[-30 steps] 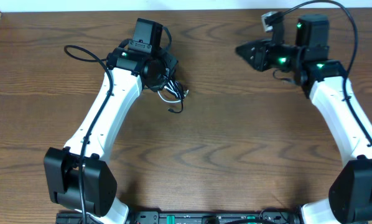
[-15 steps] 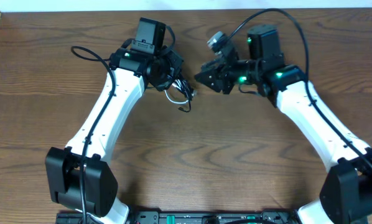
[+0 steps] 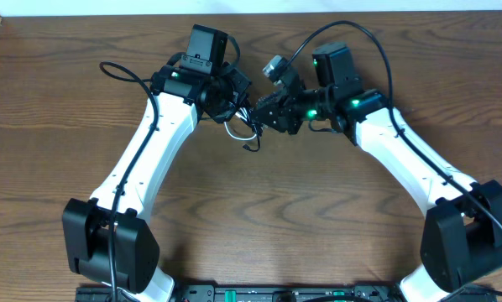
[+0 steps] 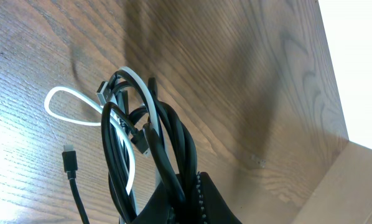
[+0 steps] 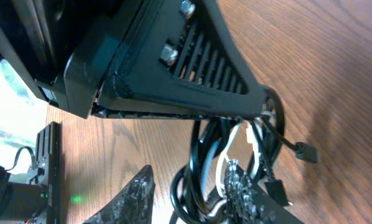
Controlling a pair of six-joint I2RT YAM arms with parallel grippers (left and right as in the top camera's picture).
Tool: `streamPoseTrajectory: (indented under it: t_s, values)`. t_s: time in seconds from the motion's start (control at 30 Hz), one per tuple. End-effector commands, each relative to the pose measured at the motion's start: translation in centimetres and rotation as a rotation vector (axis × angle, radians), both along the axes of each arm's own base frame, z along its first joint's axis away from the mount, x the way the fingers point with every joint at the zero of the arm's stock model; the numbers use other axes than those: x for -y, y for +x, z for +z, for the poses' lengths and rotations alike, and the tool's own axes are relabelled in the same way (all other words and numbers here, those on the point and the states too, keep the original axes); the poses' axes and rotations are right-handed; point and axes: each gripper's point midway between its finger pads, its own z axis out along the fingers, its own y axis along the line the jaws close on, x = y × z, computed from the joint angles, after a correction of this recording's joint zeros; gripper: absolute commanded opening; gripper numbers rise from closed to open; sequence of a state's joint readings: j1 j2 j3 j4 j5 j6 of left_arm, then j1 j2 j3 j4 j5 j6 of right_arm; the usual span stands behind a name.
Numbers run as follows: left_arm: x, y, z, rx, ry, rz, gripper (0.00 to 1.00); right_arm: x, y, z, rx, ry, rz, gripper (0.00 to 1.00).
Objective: Untangle cables
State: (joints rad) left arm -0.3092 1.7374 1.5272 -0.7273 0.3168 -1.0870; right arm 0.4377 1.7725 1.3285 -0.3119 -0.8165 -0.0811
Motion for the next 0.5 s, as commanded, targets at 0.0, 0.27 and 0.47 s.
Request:
streamPoseTrajectory:
  t_s: [0.0, 0.27, 0.47]
  values:
    - [0.3, 0.2, 1.6, 0.04, -0.019, -0.014, 0.07, -0.9, -0.6, -0.6, -0.005, 0.007, 0.039, 0.31]
    - [0.3, 0.2, 1.6, 0.04, -0.019, -0.014, 0.08, -1.1, -0.4, -1.9, -0.037, -0.002, 0.036, 0.12]
    - [0.4, 0.2, 1.6, 0.04, -0.018, -0.016, 0.07, -1.1, -0.3, -1.9, -0.032, -0.003, 0.033, 0.01]
